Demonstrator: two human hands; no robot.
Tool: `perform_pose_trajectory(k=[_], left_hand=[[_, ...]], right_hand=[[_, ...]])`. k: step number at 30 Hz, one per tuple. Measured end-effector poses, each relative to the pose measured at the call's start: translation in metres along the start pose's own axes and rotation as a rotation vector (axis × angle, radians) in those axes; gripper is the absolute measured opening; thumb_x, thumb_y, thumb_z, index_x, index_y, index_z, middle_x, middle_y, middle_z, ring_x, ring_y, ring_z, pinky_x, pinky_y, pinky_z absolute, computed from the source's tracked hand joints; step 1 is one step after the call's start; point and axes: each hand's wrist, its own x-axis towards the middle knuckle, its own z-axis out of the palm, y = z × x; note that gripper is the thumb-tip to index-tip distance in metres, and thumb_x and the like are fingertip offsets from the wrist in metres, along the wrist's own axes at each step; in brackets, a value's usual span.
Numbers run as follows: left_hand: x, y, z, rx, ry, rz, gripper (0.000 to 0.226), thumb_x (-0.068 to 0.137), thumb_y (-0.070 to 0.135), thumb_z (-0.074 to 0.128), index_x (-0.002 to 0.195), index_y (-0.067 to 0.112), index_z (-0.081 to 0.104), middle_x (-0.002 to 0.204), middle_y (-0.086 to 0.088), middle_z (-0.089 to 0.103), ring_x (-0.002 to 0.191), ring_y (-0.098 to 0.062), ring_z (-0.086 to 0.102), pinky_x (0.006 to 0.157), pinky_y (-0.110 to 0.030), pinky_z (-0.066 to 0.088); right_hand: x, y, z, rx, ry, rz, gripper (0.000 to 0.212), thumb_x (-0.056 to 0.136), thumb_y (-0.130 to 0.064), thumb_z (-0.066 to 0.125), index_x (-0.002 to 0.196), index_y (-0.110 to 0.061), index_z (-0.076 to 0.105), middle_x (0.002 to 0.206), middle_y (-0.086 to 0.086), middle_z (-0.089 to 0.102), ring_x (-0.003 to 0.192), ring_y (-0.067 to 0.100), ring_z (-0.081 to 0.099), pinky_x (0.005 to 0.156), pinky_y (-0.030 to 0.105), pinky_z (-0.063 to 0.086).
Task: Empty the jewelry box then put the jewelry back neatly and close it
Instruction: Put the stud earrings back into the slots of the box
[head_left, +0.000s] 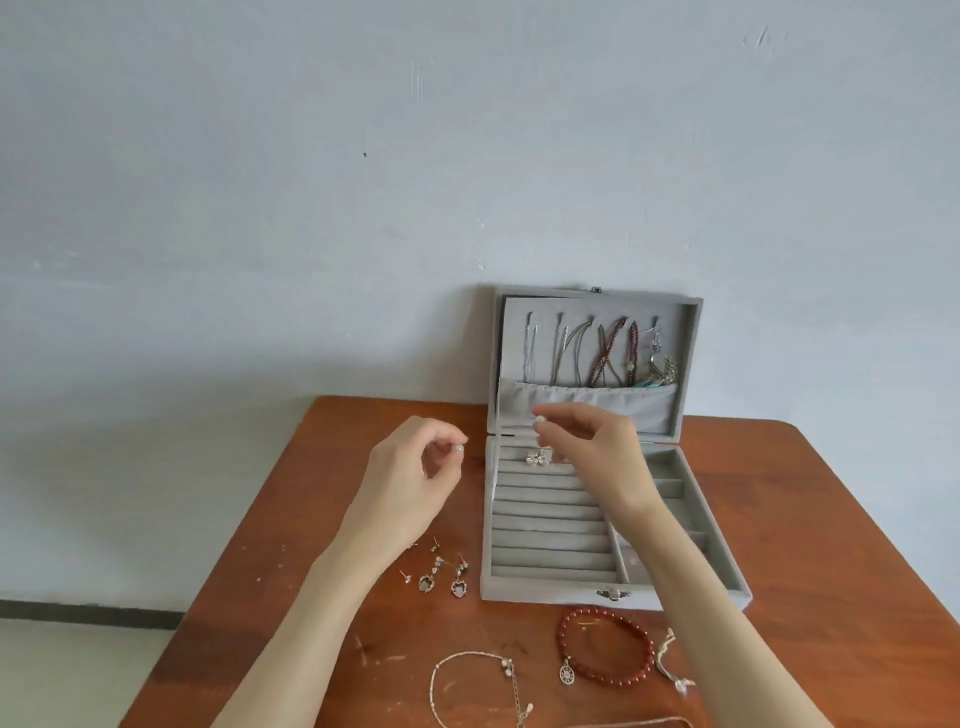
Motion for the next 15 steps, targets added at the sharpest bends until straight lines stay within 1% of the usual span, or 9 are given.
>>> perform_pose_trajectory(k=[3,5,7,8,10,11,12,13,15], left_hand=[[0.008,0.016,0.027,0.037,-0.075,0.088,0.013,0.086,0.008,0.059,0.096,0.013,0.066,0.084,0.009,0.056,0.069,0.002,0.051,0.068,-0.003,0.038],[0.014,0.022,0.047,0.075,-0.096,0.152,0.015,0.088,0.009,0.056,0.099,0.011,0.065,0.089,0.008,0.054,0.081,-0.003,0.051,0.076,-0.005,0.035],[0.022,0.026,0.067,0.166,-0.112,0.220,0.018,0.091,0.011,0.052,0.104,0.011,0.065,0.096,0.003,0.057,0.096,-0.015,0.051,0.083,-0.015,0.034],[0.026,0.028,0.076,0.233,-0.120,0.239,0.020,0.092,0.013,0.050,0.106,0.012,0.064,0.100,0.001,0.059,0.100,-0.018,0.049,0.083,-0.021,0.032],[0.033,0.030,0.088,0.345,-0.132,0.261,0.023,0.093,0.016,0.048,0.110,0.015,0.063,0.105,0.000,0.061,0.104,-0.022,0.047,0.081,-0.029,0.028],[0.034,0.031,0.092,0.384,-0.136,0.265,0.023,0.093,0.016,0.048,0.110,0.016,0.064,0.104,0.000,0.062,0.104,-0.024,0.047,0.080,-0.031,0.027],[0.035,0.031,0.095,0.413,-0.142,0.262,0.023,0.093,0.015,0.049,0.109,0.016,0.064,0.103,-0.001,0.063,0.104,-0.025,0.047,0.078,-0.032,0.025],[0.035,0.031,0.097,0.433,-0.153,0.256,0.023,0.093,0.015,0.049,0.109,0.017,0.065,0.102,-0.001,0.063,0.104,-0.026,0.047,0.077,-0.032,0.023],[0.035,0.029,0.100,0.461,-0.178,0.246,0.023,0.093,0.015,0.048,0.109,0.018,0.065,0.103,-0.001,0.062,0.106,-0.026,0.046,0.077,-0.031,0.019]], right_hand=[[0.007,0.016,-0.024,-0.066,0.099,0.017,0.017,0.085,-0.007,0.061,0.099,-0.008,0.070,0.076,-0.005,0.067,0.060,-0.010,0.058,0.065,0.007,0.048],[0.010,0.024,-0.035,-0.154,0.088,0.021,0.017,0.086,-0.007,0.061,0.099,-0.008,0.070,0.081,-0.004,0.066,0.064,-0.009,0.058,0.067,0.006,0.046],[0.013,0.026,-0.042,-0.202,0.058,0.026,0.018,0.086,-0.008,0.060,0.101,-0.011,0.070,0.082,-0.004,0.067,0.073,-0.002,0.059,0.071,0.013,0.047],[0.014,0.026,-0.044,-0.213,0.048,0.027,0.018,0.086,-0.008,0.060,0.101,-0.011,0.070,0.081,-0.004,0.067,0.075,0.001,0.059,0.071,0.015,0.047],[0.017,0.027,-0.046,-0.271,0.031,0.015,0.018,0.086,-0.008,0.060,0.101,-0.012,0.070,0.083,-0.004,0.067,0.077,0.006,0.059,0.072,0.016,0.043],[0.019,0.028,-0.047,-0.319,0.017,0.005,0.019,0.086,-0.008,0.060,0.101,-0.011,0.070,0.086,-0.004,0.066,0.079,0.007,0.058,0.073,0.013,0.040],[0.020,0.029,-0.047,-0.368,0.004,-0.004,0.019,0.086,-0.008,0.060,0.102,-0.011,0.069,0.088,-0.003,0.065,0.080,0.008,0.057,0.070,0.008,0.038],[0.021,0.030,-0.047,-0.409,-0.008,-0.014,0.019,0.085,-0.008,0.060,0.102,-0.010,0.068,0.087,-0.003,0.063,0.079,0.008,0.056,0.065,0.004,0.036],[0.022,0.031,-0.047,-0.467,-0.025,-0.021,0.014,0.084,-0.008,0.061,0.097,-0.010,0.066,0.083,-0.003,0.062,0.075,0.008,0.054,0.060,-0.002,0.036]])
